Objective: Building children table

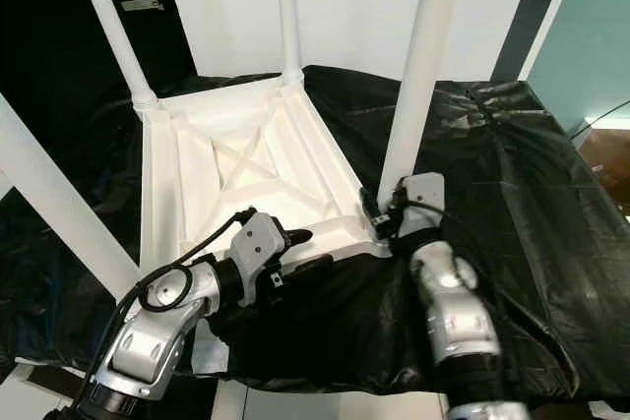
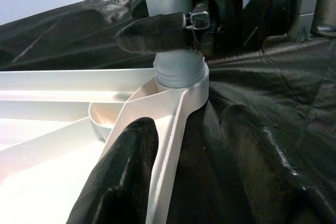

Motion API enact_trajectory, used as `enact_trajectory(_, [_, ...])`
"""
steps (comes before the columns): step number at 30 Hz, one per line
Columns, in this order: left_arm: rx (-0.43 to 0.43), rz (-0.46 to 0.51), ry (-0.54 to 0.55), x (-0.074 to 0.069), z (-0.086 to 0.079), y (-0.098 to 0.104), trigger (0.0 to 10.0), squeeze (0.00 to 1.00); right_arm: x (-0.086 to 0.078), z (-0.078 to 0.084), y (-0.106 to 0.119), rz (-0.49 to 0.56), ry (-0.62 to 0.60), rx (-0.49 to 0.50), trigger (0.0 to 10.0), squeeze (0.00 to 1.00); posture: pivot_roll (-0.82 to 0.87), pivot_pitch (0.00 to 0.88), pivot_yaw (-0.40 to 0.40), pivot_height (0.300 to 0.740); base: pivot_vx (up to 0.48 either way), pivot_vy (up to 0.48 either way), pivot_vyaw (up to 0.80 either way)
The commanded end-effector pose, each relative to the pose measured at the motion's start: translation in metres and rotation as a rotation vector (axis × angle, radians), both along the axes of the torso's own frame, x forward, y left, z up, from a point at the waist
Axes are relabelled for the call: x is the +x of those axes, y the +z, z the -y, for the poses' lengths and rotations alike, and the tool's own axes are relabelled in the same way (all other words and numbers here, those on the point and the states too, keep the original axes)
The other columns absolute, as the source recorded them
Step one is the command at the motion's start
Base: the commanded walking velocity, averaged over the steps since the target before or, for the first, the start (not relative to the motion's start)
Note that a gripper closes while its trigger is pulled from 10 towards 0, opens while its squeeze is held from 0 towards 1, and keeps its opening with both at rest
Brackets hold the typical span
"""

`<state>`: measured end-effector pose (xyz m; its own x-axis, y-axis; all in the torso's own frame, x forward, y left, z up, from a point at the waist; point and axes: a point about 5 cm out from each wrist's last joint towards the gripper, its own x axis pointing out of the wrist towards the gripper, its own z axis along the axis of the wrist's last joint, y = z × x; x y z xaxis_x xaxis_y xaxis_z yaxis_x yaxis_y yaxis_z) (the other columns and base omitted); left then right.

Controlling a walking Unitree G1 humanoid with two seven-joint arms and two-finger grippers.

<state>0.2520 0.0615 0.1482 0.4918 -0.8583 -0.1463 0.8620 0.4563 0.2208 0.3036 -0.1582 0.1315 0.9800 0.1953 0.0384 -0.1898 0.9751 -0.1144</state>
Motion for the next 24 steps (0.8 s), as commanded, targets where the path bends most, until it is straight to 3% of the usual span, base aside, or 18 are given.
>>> enact_trajectory(1, [0.004,0.006,0.063,0.001,-0.002,-0.001,10.0,0.00,-0.008,-0.004,-0.025,-0.094,-0.157,0.019,10.0,0.00,-0.02,0.000,0.015,0.740,0.000,0.000,0.00])
enact_trajectory(2, [0.004,0.006,0.063,0.001,-0.002,-0.001,10.0,0.00,-0.008,-0.004,-0.025,-0.094,-0.157,0.019,10.0,0.00,-0.02,0.000,0.015,0.740,0.000,0.000,0.00])
enact_trajectory(4, [0.007,0.007,0.060,0.000,-0.002,-0.001,10.0,0.00,-0.015,-0.012,-0.032,-0.125,-0.370,0.106,10.0,0.00,-0.02,0.000,0.012,0.740,0.000,0.000,0.00])
enact_trajectory(6, [0.007,0.007,0.060,0.000,-0.002,-0.001,10.0,0.00,-0.015,-0.012,-0.032,-0.125,-0.370,0.106,10.0,0.00,-0.02,0.000,0.012,0.740,0.000,0.000,0.00])
enact_trajectory(7, [0.007,0.006,0.061,0.000,-0.002,-0.002,10.0,0.00,-0.017,-0.022,-0.031,-0.122,-0.354,0.133,10.0,0.00,-0.02,0.000,0.013,0.740,0.000,0.000,0.00])
enact_trajectory(10, [0.006,0.004,0.062,0.000,-0.002,-0.002,10.0,0.00,-0.018,-0.030,-0.026,-0.111,-0.323,0.138,10.0,0.00,-0.02,0.000,0.013,0.740,0.000,0.000,0.00])
enact_trajectory(20, [0.010,0.009,0.055,0.002,0.000,-0.001,10.0,0.00,-0.022,-0.027,-0.022,-0.088,-0.352,0.120,10.0,0.00,-0.03,0.000,0.017,0.740,0.000,0.000,0.00])
enact_trajectory(22, [0.010,0.009,0.051,0.001,0.001,-0.001,10.0,0.00,-0.023,-0.027,-0.019,-0.061,-0.350,0.117,10.0,0.04,-0.03,0.000,0.016,0.740,0.000,0.000,0.00])
enact_trajectory(23, [0.010,0.009,0.049,0.001,0.001,-0.002,10.0,0.00,-0.024,-0.027,-0.016,-0.044,-0.335,0.126,10.0,1.00,-0.03,0.000,0.017,0.740,0.000,0.000,0.00])
enact_trajectory(24, [0.010,0.009,0.048,0.001,0.002,-0.002,10.0,0.00,-0.024,-0.027,-0.014,-0.033,-0.324,0.132,10.0,1.00,-0.03,0.000,0.017,0.740,0.000,0.000,0.00])
